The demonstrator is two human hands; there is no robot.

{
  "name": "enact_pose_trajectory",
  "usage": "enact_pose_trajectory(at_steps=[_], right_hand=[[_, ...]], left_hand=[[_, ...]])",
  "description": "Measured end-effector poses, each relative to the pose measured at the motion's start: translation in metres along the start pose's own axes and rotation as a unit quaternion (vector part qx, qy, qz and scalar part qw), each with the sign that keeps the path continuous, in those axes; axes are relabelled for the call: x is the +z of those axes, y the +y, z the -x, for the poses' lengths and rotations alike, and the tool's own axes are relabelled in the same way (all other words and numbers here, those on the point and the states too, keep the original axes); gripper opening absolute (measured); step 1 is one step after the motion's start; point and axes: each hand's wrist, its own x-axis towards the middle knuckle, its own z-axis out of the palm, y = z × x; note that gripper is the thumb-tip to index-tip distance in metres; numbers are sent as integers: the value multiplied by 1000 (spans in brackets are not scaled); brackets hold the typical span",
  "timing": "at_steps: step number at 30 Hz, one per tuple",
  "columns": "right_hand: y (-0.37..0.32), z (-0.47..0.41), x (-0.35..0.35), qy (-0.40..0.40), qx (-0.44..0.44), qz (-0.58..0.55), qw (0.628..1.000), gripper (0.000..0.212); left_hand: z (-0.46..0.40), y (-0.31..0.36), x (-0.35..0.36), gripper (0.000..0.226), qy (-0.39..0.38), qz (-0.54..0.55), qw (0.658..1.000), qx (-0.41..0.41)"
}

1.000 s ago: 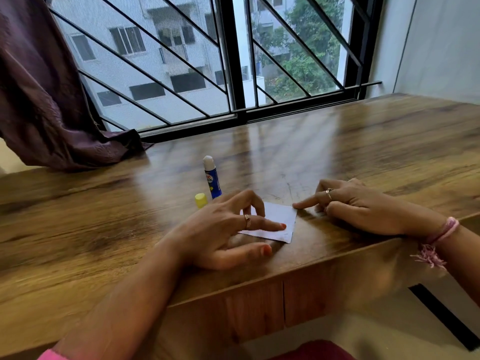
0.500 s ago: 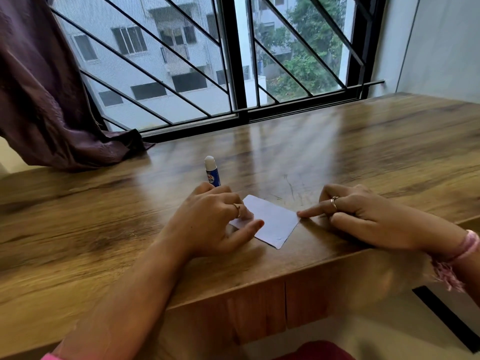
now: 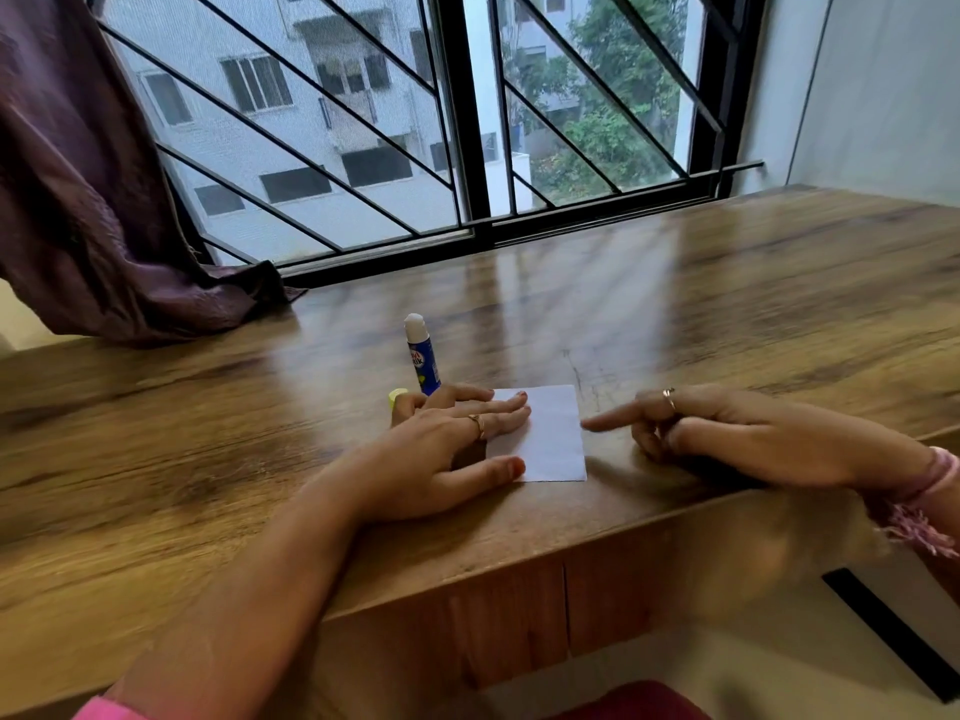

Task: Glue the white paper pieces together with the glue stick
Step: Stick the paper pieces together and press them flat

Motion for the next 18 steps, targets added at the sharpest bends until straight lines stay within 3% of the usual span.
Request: enact_pose_trajectory(at_steps=[3, 7, 11, 18], right_hand=[[0, -9, 3, 14, -8, 53, 998, 45], [-2, -14, 7, 10, -23, 83, 996, 46], [1, -12, 7, -2, -30, 93, 995, 47], [4, -13, 8, -13, -36, 131, 991, 51]], left_hand=[[0, -2, 1, 57, 27, 27, 999, 24], [2, 4, -1, 41, 147, 25, 981, 123], [1, 13, 0, 35, 94, 69, 974, 193], [0, 23, 0, 42, 73, -14, 979, 190]])
